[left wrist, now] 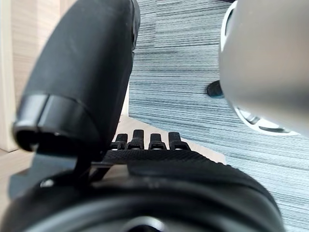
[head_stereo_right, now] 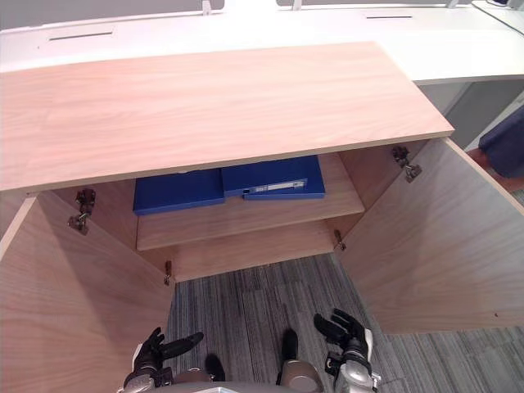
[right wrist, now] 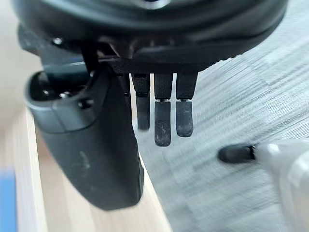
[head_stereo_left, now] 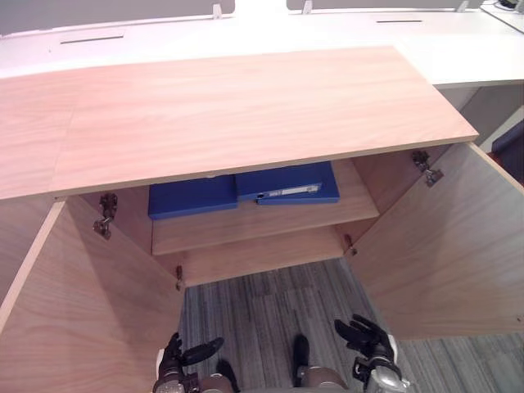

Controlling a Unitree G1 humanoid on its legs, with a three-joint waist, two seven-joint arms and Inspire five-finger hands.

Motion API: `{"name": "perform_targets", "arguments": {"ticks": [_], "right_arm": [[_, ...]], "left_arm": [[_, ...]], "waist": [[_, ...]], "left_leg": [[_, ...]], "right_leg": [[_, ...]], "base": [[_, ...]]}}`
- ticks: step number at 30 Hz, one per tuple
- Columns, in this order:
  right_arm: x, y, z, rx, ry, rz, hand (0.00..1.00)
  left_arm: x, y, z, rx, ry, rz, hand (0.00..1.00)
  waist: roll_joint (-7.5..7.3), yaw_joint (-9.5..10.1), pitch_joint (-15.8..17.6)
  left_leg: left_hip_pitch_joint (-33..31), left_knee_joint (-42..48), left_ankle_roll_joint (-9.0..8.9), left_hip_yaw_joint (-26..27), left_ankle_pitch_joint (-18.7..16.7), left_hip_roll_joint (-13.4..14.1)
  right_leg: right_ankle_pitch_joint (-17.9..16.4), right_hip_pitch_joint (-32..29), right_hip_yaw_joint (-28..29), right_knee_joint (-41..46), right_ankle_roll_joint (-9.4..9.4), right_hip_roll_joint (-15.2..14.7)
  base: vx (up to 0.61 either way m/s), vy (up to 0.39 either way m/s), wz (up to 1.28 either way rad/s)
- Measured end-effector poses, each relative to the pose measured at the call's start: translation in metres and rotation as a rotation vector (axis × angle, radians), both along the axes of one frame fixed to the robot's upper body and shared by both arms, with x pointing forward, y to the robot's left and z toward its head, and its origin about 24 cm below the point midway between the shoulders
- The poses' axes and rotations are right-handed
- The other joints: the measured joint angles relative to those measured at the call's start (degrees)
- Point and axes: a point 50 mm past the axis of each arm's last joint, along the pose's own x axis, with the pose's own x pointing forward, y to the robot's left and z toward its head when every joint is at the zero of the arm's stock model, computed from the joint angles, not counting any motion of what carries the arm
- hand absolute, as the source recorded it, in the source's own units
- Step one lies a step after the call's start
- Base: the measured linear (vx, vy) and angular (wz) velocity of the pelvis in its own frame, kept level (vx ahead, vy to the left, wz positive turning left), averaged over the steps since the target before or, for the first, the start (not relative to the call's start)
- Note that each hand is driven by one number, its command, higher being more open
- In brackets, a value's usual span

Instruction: Walk over to the cabinet, pick up the folder, carry it to the office cabinet, place the folder inside the office cabinet, then close the office cabinet door

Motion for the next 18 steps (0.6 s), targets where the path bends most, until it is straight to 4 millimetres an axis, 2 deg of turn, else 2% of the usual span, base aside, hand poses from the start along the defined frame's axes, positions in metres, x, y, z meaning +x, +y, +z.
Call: {"name": "perform_targets", "arguments": {"ticks": [4, 6, 9, 11, 12, 14, 15, 18], "right_arm": [[-0.022, -0.031, 0.006, 0.000, -0.048, -0.298, 1.00], [-0.026, -0.047, 0.015, -0.018, -0.108, -0.420, 1.00], [-0.019, -0.074, 0.038, -0.107, -0.224, -0.511, 1.00], [-0.004, -0.102, 0.063, -0.196, -0.317, -0.522, 1.00], [0.001, -0.109, 0.069, -0.217, -0.341, -0.522, 1.00], [0.024, -0.133, 0.098, -0.296, -0.438, -0.508, 1.00], [0.031, -0.138, 0.106, -0.311, -0.463, -0.500, 1.00], [0.077, -0.164, 0.149, -0.399, -0.554, -0.398, 1.00]], "left_arm": [[-0.004, -0.004, -0.003, -0.016, 0.021, -0.017, 1.00], [-0.007, -0.004, -0.003, -0.017, 0.029, -0.018, 1.00], [-0.012, -0.005, -0.004, -0.020, 0.040, -0.018, 1.00], [-0.014, -0.006, -0.005, -0.025, 0.045, -0.043, 1.00], [-0.015, -0.007, -0.005, -0.028, 0.047, -0.048, 1.00], [-0.016, -0.010, -0.006, -0.039, 0.048, -0.063, 1.00], [-0.015, -0.011, -0.006, -0.039, 0.046, -0.072, 1.00], [-0.014, -0.015, -0.006, -0.045, 0.043, -0.113, 1.00]], "waist": [[0.42, -0.27, -1.3], [0.66, -1.18, -1.5], [1.58, -1.92, -1.8], [2.98, -2.67, -1.6], [3.44, -2.86, -1.7], [5.31, -3.32, -1.2], [5.81, -3.32, -0.9], [8.24, -3.54, 0.6]], "left_leg": [[1.7, -2.0, -0.02, 0.5, 0.0, -0.9], [2.1, -2.4, -0.03, 1.2, 0.0, -1.1], [2.2, -2.6, 0.28, 3.3, -0.2, -1.3], [2.7, -2.4, 0.36, 3.5, -1.0, -1.5], [2.7, -2.4, 0.37, 3.6, -1.2, -1.5], [2.8, -2.3, 0.42, 3.6, -1.9, -1.7], [2.9, -2.3, 0.41, 3.7, -2.1, -1.7], [3.0, -2.2, 0.23, 5.3, -2.9, -1.7]], "right_leg": [[-0.2, 0.1, 1.8, 0.0, 0.19, 0.0], [0.1, -0.3, 2.7, 0.0, -0.06, 0.0], [0.3, -1.6, 5.1, 0.0, 0.02, 0.3], [0.3, -2.2, 7.1, 0.1, 0.07, 0.6], [0.4, -2.5, 7.6, 0.1, 0.14, 0.7], [0.6, -3.3, 9.5, 0.1, 0.38, 1.0], [0.7, -3.5, 10.0, 0.1, 0.42, 1.1], [1.0, -5.0, 12.7, 0.1, 0.63, 1.7]], "base": [[-0.01, 0.013, -0.22], [0.00, 0.017, -0.22], [0.00, 0.008, -0.44], [0.00, 0.002, -0.47], [0.00, 0.003, -0.42], [0.00, -0.001, -0.42], [-0.02, -0.009, -0.42], [-0.03, -0.016, -0.43]]}}
